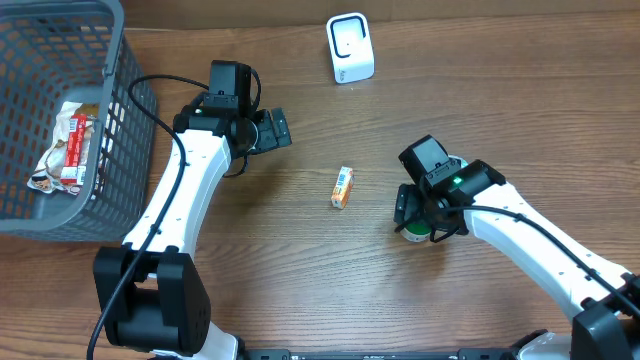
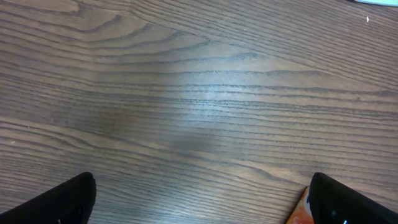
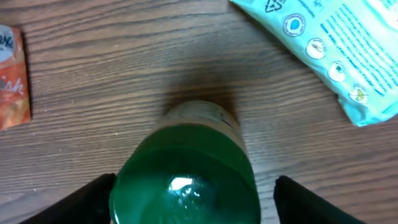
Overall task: Scan the item barcode
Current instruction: 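Lower the right gripper onto the green-capped jar and grasp it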
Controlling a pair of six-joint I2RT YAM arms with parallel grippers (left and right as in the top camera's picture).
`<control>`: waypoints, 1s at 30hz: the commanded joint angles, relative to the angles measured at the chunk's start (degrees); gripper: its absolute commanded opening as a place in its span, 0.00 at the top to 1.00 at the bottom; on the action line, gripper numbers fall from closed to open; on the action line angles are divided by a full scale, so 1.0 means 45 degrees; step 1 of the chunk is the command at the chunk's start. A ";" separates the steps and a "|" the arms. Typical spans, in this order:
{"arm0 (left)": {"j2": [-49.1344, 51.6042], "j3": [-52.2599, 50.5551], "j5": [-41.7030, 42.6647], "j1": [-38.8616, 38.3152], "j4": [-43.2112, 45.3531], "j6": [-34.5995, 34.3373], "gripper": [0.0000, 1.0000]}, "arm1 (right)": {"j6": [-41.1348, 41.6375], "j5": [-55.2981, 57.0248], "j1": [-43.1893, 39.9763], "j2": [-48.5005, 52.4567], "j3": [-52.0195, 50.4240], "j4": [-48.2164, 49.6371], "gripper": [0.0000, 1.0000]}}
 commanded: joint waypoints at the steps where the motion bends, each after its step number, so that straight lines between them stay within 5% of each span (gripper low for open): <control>1: -0.0083 0.0092 -0.0073 -0.0005 0.0010 -0.0083 0.00 | -0.0209 0.0228 0.0049 0.0015 -0.0238 0.0136 0.21; 13: -0.0078 0.0092 -0.0073 -0.0005 0.0010 -0.0083 0.00 | -0.2453 0.0287 0.0049 0.0015 -0.0238 0.0296 0.27; 23: -0.0078 0.0092 -0.0073 -0.0005 0.0005 -0.0083 0.00 | -0.2443 -0.0792 0.0049 0.0015 -0.0034 0.0466 0.12; 30: -0.0083 0.0092 -0.0073 -0.0005 0.0010 -0.0078 0.00 | -0.2409 -0.0656 0.0049 0.0019 -0.0053 0.0102 0.11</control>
